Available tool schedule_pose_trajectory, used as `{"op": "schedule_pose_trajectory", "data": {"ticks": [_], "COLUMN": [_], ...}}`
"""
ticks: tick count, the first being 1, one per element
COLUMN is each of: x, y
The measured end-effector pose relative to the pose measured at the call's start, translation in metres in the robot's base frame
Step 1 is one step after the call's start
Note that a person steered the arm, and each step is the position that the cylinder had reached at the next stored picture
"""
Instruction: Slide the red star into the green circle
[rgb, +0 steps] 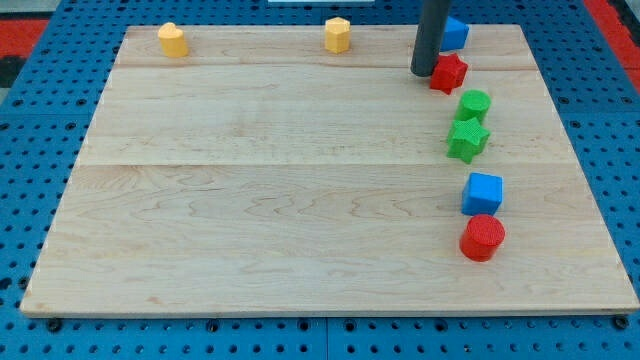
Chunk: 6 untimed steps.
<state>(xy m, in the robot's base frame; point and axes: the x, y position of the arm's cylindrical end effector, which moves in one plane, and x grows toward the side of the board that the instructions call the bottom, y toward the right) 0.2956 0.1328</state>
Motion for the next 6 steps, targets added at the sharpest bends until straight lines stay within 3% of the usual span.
{"op": "schedule_pose_trajectory", "data": {"ticks": [1, 3, 5, 6], "x": [0.015, -0.056, -0.014, -0.027], "y": [0.001, 0.013, 0.045, 0.035]}}
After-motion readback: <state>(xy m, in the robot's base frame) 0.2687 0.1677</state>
